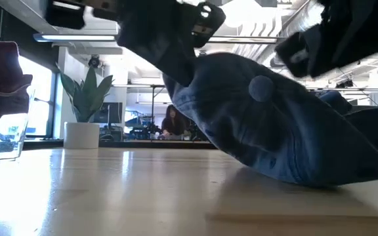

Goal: Pick & Place hat
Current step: Put the dark blue cap into the top transparent bin

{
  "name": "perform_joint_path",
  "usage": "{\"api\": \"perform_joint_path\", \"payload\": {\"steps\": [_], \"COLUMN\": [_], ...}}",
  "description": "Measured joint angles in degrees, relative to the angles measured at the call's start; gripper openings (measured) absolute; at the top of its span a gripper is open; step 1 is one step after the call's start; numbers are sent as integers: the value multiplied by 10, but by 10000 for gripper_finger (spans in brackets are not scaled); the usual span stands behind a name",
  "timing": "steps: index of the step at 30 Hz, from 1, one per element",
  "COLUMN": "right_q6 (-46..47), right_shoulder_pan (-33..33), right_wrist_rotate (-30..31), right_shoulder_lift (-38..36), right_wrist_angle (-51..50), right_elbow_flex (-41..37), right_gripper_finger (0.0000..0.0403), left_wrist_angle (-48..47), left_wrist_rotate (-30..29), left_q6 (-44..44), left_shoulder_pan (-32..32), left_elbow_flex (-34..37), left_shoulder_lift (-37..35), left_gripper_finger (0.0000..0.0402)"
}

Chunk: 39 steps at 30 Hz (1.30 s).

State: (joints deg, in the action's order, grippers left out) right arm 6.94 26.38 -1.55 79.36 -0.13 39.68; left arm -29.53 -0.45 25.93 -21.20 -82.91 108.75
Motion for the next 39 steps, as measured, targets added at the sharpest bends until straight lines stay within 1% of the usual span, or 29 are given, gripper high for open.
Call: {"api": "perform_joint_path", "payload": {"steps": [2, 3, 4, 6, 8, 9, 10, 11, 13, 16, 18, 20, 22, 24, 26, 28, 31, 34, 36, 39], "right_q6": [-4, -8, -9, -3, 18, 29, 40, 53, 81, 142, 172, 179, 154, 108, 58, 18, -29, -57, -56, -24], "right_shoulder_pan": [25, 40, 56, 89, 120, 132, 144, 153, 165, 170, 165, 157, 145, 135, 126, 117, 105, 101, 102, 110], "right_wrist_rotate": [50, 87, 131, 243, 347, 386, 412, 425, 428, 389, 376, 359, 329, 307, 295, 297, 285, 268, 274, 302], "right_shoulder_lift": [-18, -26, -31, -33, -29, -26, -24, -24, -24, -24, -22, -22, -21, -21, -21, -14, 17, 73, 117, 178], "right_wrist_angle": [1, -1, -6, -13, -19, -20, -21, -26, -22, 0, 38, 88, 142, 182, 189, 187, 179, 134, 86, -3], "right_elbow_flex": [0, 0, 0, 0, -6, -10, -15, -22, -36, -69, -97, -123, -145, -152, -147, -133, -100, -57, -20, 46], "right_gripper_finger": [136, 147, 154, 161, 160, 159, 157, 155, 153, 152, 156, 166, 182, 201, 219, 231, 235, 236, 237, 237], "left_wrist_angle": [7, 16, 25, 37, 55, 64, 73, 81, 107, 148, 181, 204, 218, 241, 279, 294, 331, 331, 319, 319], "left_wrist_rotate": [-20, -41, -67, -129, -165, -164, -154, -138, -108, -86, -70, -42, -17, -3, 9, 17, 42, 46, 45, 48], "left_q6": [-37, -68, -101, -168, -221, -243, -258, -272, -298, -322, -337, -343, -347, -352, -352, -353, -353, -359, -363, -369], "left_shoulder_pan": [15, 25, 37, 62, 87, 100, 112, 122, 132, 129, 118, 104, 89, 77, 69, 66, 66, 70, 73, 78], "left_elbow_flex": [0, 0, 0, 4, 18, 25, 33, 41, 62, 102, 124, 136, 138, 138, 136, 139, 131, 131, 133, 132], "left_shoulder_lift": [0, 0, 0, 0, 0, 0, 0, 0, 0, 0, 0, 0, 0, 4, 22, 35, 37, 37, 38, 37], "left_gripper_finger": [3, 2, 2, 2, 1, 1, 1, 1, 1, 0, 0, 0, 0, 0, 1, 7, 39, 90, 125, 170]}}
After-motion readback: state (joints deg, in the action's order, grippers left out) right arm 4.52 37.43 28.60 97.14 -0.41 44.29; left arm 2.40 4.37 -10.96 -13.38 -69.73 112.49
